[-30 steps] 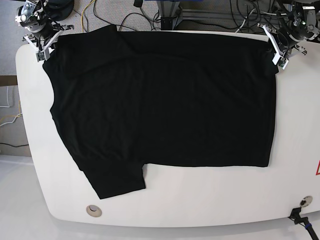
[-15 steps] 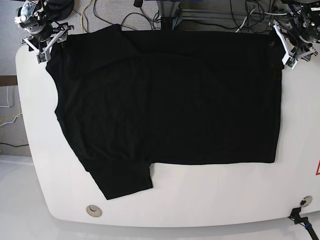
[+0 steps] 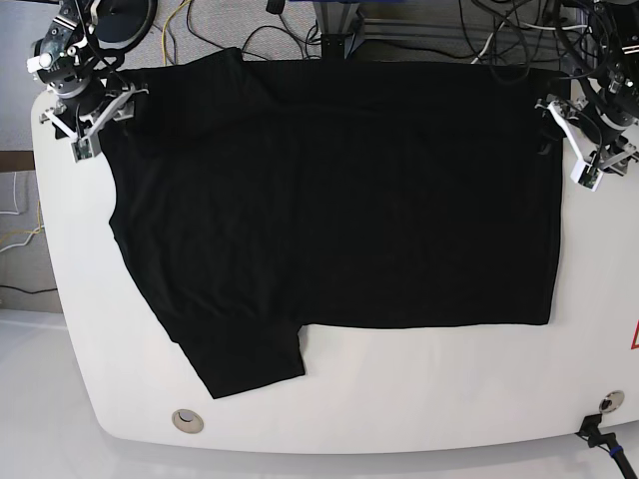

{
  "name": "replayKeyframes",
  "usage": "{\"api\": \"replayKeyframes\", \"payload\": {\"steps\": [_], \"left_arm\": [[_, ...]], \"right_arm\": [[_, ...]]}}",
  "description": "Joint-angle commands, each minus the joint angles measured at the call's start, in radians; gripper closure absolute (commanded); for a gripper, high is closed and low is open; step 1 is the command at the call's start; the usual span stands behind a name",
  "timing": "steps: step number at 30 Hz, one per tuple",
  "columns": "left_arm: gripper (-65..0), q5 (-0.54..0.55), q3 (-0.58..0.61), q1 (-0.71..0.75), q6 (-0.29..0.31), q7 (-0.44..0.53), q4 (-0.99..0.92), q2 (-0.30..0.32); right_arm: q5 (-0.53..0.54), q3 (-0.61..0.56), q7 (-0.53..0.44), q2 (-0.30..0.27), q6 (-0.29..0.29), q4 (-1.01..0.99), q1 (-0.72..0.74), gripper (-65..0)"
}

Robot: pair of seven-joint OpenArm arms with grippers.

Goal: Fold the T-shirt properly
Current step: 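Drag the shirt with both grippers toward the robot base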

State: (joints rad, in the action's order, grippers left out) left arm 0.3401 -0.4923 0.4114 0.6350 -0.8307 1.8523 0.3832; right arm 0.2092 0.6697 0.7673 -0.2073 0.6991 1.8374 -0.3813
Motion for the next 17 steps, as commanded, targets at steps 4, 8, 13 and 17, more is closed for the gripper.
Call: {"api": "replayKeyframes", "payload": {"steps": [4,8,13,17], "left_arm": [[-47.9,0.007,0.037,-0.111,-0.007,0.015,0.01,0.02],[-47.9,0.004,0.043,-0.228,-0.007,0.015,-0.073,-0.005],[-47.9,-0.086,0.043,-0.366,-0.002,0.03,-0.222,-0.007],[-47.9,-0.098,0.047,-0.446,-0.002,0.1,-0.368,-0.007]], "right_arm": [[0.003,-0.072,-0.019,-0.016,-0.001,0.011,0.081,-40.5],[0.003,-0.11,-0.019,-0.019,-0.003,-0.005,0.157,-40.5],[-0.027,-0.109,-0.019,-0.028,-0.003,-0.129,0.267,-40.5],[-0.06,-0.109,-0.024,-0.028,-0.002,-0.207,0.345,-40.1]]}}
